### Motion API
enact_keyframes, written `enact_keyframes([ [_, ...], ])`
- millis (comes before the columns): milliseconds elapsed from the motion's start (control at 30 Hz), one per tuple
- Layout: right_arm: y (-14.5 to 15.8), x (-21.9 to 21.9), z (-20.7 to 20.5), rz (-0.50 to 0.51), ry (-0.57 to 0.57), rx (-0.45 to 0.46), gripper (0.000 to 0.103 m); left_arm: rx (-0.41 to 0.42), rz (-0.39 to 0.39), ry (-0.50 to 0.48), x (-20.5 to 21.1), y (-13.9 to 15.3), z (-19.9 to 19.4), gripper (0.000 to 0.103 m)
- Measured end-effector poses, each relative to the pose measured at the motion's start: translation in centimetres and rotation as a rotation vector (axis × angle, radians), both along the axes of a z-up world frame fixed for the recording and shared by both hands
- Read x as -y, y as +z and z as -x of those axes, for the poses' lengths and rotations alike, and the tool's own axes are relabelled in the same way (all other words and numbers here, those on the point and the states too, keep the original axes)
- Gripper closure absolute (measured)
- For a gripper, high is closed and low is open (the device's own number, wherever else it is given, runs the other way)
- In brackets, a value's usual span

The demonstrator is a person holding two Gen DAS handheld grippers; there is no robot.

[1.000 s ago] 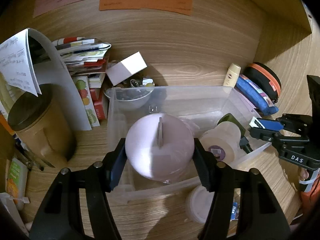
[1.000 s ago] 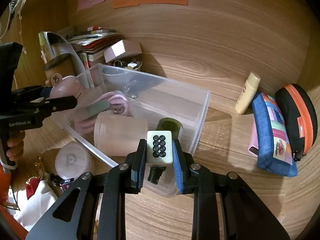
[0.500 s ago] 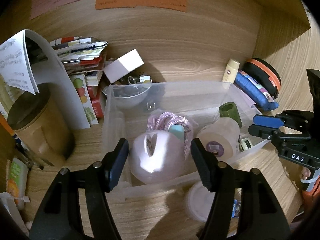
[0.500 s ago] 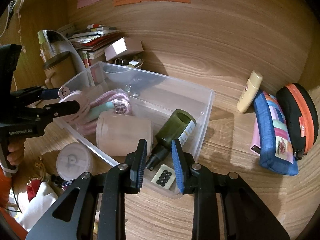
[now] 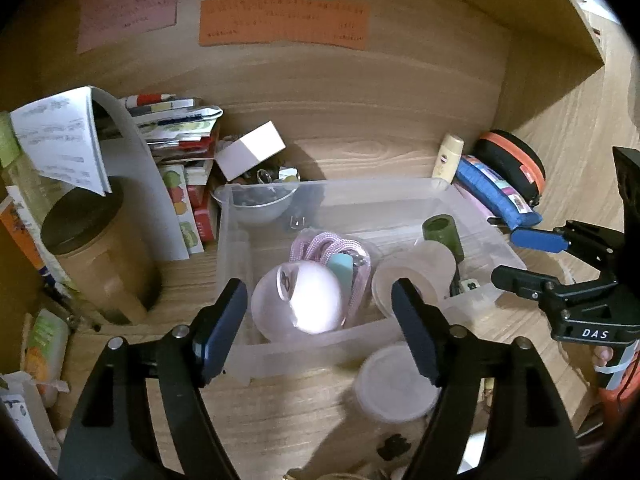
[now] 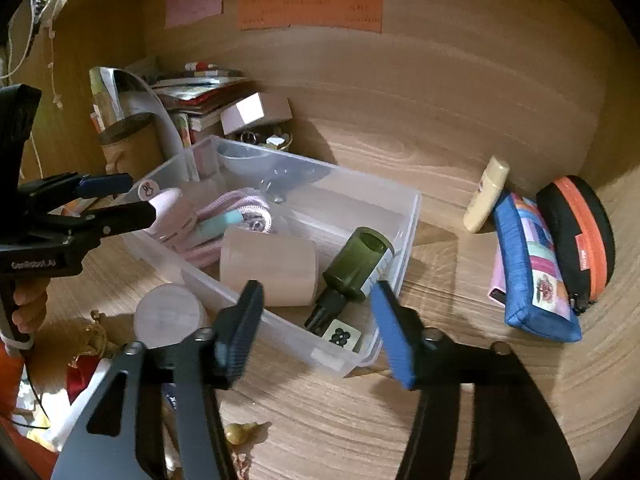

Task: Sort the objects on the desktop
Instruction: 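Release the pink container into the bin with the left gripper, then grasp the white lidded jar with the right gripper while the left reaches the red cloth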

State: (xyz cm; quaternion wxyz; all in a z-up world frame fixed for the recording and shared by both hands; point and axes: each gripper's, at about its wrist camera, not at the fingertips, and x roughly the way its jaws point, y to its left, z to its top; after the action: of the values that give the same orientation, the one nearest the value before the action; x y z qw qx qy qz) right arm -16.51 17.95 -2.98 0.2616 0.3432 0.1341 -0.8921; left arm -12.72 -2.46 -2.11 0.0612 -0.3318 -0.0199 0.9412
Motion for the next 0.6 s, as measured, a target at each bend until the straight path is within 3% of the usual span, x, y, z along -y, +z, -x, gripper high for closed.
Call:
enact_keyframes([
  [233, 0.7, 0.0, -1.8, 0.014, -0.003, -0.024, 0.032, -0.022, 0.005, 0.021, 0.5, 0.7, -2.1, 0.026],
  [600, -0.3, 0.7, -3.8, 0.039, 0.041, 0.033, 0.03, 0.018, 0.027, 0.079, 2.7, -1.0, -5.6, 0.026],
])
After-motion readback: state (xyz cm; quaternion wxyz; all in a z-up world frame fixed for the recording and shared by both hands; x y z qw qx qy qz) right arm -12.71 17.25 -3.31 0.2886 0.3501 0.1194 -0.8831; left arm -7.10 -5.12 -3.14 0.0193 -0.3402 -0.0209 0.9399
